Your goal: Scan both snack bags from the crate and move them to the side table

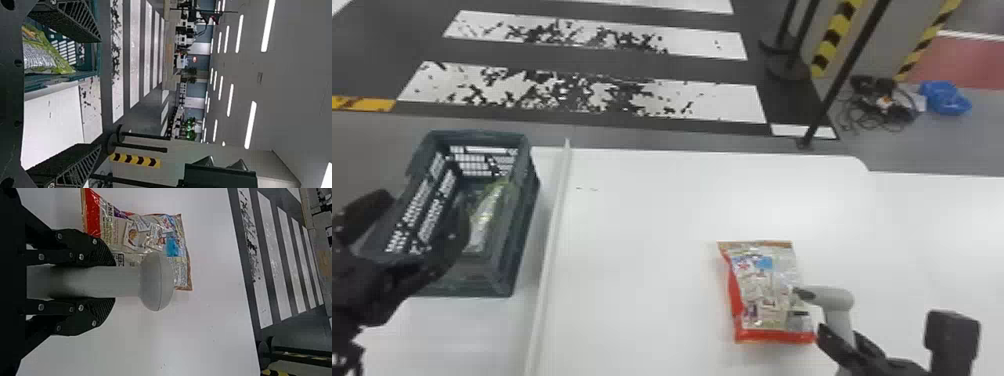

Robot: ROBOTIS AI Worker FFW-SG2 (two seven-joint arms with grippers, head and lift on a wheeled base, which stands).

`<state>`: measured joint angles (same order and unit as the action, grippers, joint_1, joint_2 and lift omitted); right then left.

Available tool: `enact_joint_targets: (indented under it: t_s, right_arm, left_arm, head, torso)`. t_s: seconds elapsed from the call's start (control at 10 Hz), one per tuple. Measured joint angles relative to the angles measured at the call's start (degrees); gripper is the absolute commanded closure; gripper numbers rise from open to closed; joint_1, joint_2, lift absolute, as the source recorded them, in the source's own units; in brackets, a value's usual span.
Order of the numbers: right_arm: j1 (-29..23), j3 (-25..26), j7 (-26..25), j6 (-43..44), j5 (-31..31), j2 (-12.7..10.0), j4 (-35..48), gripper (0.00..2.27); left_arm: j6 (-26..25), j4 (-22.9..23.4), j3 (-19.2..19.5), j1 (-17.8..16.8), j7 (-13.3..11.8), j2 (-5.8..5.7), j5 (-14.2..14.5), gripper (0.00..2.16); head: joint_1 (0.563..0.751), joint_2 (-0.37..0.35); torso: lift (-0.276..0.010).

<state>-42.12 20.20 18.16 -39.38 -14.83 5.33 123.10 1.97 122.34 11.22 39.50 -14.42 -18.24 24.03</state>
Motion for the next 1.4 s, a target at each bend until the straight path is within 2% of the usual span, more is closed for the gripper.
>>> enact_joint_targets:
  t_s: [0.5, 1.1, 1.4]
  right_arm:
    - [2.9, -3.2, -0.3, -0.1, 2.7, 0.0, -3.0, 2.25]
    - [4.3, -2.5, 0.0, 0.7, 2.8, 0.4, -5.3, 2.25]
    - [5.9, 0.5, 0.1, 1.6, 2.0, 0.5, -4.7, 2.25]
  left_arm:
    - [1.0, -0.2, 0.1, 0.2, -0.1, 0.14, 0.0, 0.04]
    - [1.5, 0.0, 0.3, 0.6, -0.2, 0.14, 0.0, 0.04]
    - [1.5, 0.2, 0.4, 0.7, -0.2, 0.14, 0.0, 0.04]
  head:
    - [0.695, -0.050]
    - [0.695, -0.062]
    - [0.695, -0.097]
  torso:
    - [-0.029]
    - [-0.029]
    - [-0.029]
